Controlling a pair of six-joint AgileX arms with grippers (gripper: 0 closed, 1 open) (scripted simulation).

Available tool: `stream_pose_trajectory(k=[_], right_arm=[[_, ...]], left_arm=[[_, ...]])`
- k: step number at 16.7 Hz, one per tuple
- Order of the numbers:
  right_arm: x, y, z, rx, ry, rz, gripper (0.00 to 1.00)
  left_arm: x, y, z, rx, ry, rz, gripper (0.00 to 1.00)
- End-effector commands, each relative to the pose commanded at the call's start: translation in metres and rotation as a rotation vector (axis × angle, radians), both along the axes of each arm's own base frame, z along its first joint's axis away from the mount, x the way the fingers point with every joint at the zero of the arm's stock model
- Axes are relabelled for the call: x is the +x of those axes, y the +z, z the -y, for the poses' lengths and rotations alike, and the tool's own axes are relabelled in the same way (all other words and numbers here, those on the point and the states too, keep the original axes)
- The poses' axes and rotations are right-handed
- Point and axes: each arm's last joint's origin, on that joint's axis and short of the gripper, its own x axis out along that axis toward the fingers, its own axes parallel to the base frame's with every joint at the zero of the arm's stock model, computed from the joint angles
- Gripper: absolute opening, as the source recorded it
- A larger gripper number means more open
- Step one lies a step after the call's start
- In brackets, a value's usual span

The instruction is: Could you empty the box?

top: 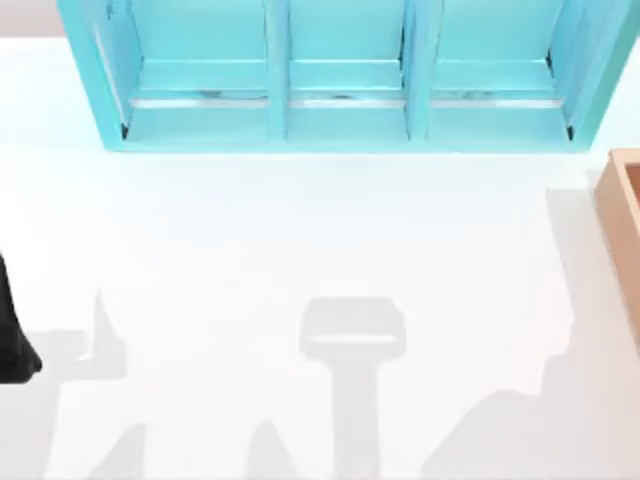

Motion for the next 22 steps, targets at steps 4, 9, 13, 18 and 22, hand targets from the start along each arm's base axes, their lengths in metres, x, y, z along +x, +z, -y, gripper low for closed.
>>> stream_pose_trajectory(k=[4,9,13,18,22], right_arm=[[-0.003,0.053,-0.001,0.011,-0.003,-0.027,0.00],[-0.009,0.089,-0.004,0.000,-0.005,-0.001,0.00],[-0.008,0.087,-0.005,0.002,-0.004,-0.004,0.00],[0.021,0.080,-0.044,-0.010,0.003,0.009,0.00],[0.049,0.059,-0.139,-0.009,0.015,-0.006,0.00]], left_arm=[[0.000,0.000,0.000,0.000,0.000,0.000,1.00],[0.000,0.000,0.000,0.000,0.000,0.000,1.00],[0.000,0.000,0.000,0.000,0.000,0.000,1.00],[0.000,0.000,0.000,0.000,0.000,0.000,1.00],[0.000,0.000,0.000,0.000,0.000,0.000,1.00]])
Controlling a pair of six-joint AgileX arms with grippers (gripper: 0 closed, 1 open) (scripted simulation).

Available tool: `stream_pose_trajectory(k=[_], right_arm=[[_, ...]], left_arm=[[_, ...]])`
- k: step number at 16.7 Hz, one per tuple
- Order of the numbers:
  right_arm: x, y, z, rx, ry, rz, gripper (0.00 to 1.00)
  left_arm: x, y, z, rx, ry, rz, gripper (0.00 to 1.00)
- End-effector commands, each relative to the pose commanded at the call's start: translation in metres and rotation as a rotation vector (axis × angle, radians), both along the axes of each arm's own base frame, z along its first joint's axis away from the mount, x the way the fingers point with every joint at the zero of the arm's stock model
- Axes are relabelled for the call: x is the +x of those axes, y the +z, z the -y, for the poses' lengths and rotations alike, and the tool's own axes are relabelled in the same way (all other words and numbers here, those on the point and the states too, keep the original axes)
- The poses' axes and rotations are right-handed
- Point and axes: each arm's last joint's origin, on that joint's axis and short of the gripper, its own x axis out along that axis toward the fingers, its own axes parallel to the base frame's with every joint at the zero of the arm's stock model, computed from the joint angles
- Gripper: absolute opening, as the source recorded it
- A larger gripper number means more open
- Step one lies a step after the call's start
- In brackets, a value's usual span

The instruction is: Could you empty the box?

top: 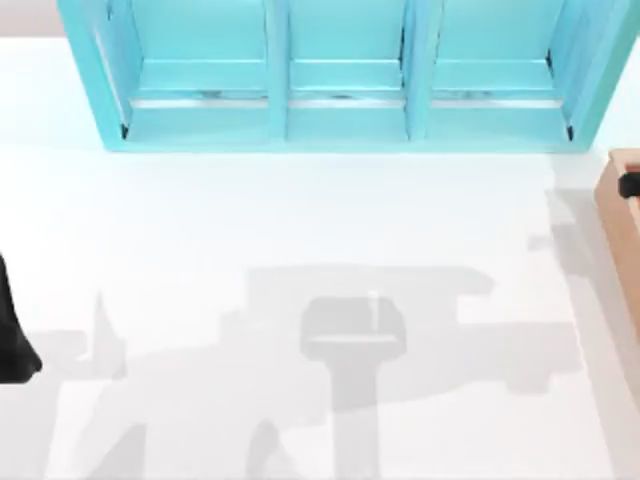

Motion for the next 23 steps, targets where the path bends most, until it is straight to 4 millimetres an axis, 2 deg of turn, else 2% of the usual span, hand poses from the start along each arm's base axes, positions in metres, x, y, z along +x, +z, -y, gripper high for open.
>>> stream_pose_trajectory(k=[2,5,7,9,12,18,23], right_arm=[[-0.002,-0.015,-0.065,0.000,0.008,-0.016,0.00],[-0.026,-0.036,-0.150,-0.001,0.018,-0.025,0.00],[-0.045,-0.046,-0.189,0.004,0.012,-0.018,0.00],[-0.060,-0.054,-0.215,0.009,0.003,-0.008,0.00],[-0.069,-0.059,-0.229,0.016,-0.015,0.004,0.00],[-0.068,-0.060,-0.228,0.018,-0.024,0.004,0.00],[-0.068,-0.096,-0.230,0.022,-0.019,0.010,0.00]], left_arm=[[0.000,0.000,0.000,0.000,0.000,0.000,1.00],[0.000,0.000,0.000,0.000,0.000,0.000,1.00],[0.000,0.000,0.000,0.000,0.000,0.000,1.00],[0.000,0.000,0.000,0.000,0.000,0.000,1.00],[0.000,0.000,0.000,0.000,0.000,0.000,1.00],[0.000,0.000,0.000,0.000,0.000,0.000,1.00],[0.000,0.000,0.000,0.000,0.000,0.000,1.00]])
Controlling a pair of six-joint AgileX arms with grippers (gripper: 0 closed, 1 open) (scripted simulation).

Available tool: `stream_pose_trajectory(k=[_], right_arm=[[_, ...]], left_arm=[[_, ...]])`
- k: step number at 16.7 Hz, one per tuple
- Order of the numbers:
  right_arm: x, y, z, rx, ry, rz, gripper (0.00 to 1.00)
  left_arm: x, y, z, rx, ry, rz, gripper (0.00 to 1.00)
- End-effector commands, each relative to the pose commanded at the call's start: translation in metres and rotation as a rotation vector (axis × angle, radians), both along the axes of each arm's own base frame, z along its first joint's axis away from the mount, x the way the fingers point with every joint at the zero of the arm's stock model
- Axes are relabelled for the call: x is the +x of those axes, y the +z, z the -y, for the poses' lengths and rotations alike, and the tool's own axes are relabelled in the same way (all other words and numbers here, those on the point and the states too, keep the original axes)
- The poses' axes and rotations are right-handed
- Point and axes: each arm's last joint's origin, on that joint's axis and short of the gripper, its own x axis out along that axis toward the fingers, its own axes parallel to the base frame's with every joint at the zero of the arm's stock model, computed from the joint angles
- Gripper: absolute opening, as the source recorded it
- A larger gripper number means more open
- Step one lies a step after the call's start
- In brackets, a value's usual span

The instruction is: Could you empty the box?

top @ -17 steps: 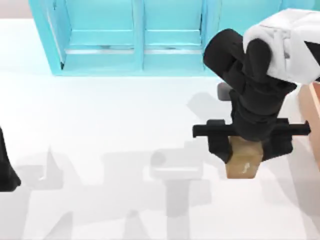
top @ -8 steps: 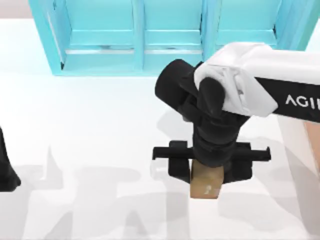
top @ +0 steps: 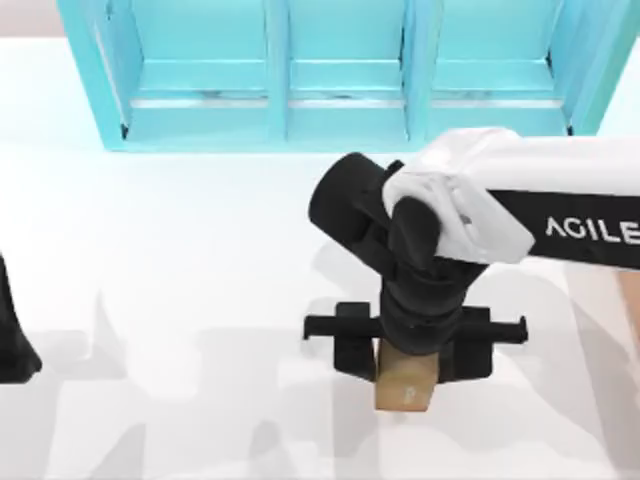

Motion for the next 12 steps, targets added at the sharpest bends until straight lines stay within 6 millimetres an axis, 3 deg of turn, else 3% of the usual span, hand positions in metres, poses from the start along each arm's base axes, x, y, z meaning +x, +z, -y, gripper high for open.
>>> stream_pose_trajectory(k=[5,12], right_arm=[[-0.0008,-0.0093,0.0002,-0.005,0.000,-0.005,0.00],[-0.0008,-0.0093,0.0002,-0.005,0.000,-0.005,0.53]], left_arm=[[0.0000,0.0000,0.0000,0.000,0.000,0.000,1.00],[0.0000,0.0000,0.0000,0.000,0.000,0.000,1.00]])
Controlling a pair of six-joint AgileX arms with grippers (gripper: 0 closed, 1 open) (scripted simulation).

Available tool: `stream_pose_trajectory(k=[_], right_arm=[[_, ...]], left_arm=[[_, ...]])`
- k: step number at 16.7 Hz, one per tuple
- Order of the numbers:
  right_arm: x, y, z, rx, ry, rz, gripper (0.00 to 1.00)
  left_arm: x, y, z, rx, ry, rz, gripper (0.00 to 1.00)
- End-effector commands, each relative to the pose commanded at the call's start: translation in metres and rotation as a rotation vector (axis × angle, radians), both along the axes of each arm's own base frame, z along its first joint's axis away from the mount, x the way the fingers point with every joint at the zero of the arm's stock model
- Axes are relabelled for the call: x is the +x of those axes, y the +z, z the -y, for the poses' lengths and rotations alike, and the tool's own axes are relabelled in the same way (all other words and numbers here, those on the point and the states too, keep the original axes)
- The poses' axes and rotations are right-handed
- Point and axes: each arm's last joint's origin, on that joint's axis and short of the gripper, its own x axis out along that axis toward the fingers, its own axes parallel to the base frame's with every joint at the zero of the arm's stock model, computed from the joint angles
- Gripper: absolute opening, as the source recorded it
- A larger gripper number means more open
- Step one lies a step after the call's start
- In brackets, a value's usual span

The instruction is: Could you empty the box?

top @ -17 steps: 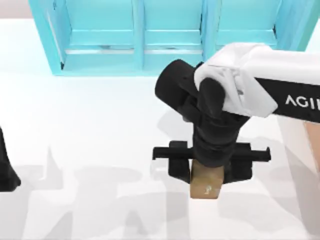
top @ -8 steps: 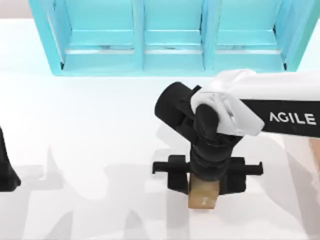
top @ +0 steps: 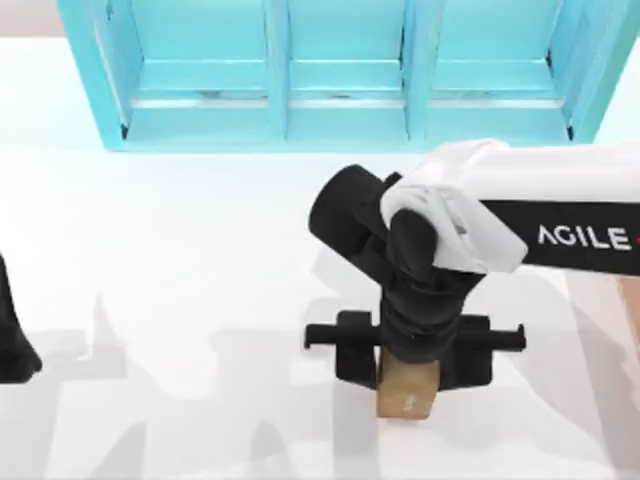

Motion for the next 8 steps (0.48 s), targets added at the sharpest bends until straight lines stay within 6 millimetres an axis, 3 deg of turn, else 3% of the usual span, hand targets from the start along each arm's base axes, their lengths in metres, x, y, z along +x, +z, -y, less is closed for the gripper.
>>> stream_pose_trajectory(k=[6,8], right_arm=[[0.0000,0.0000,0.0000,0.000,0.000,0.000,0.98],[0.0000,0.0000,0.0000,0.000,0.000,0.000,1.00]], left_arm=[[0.0000,0.0000,0.0000,0.000,0.000,0.000,1.00],[0.0000,0.0000,0.0000,0.000,0.000,0.000,1.00]])
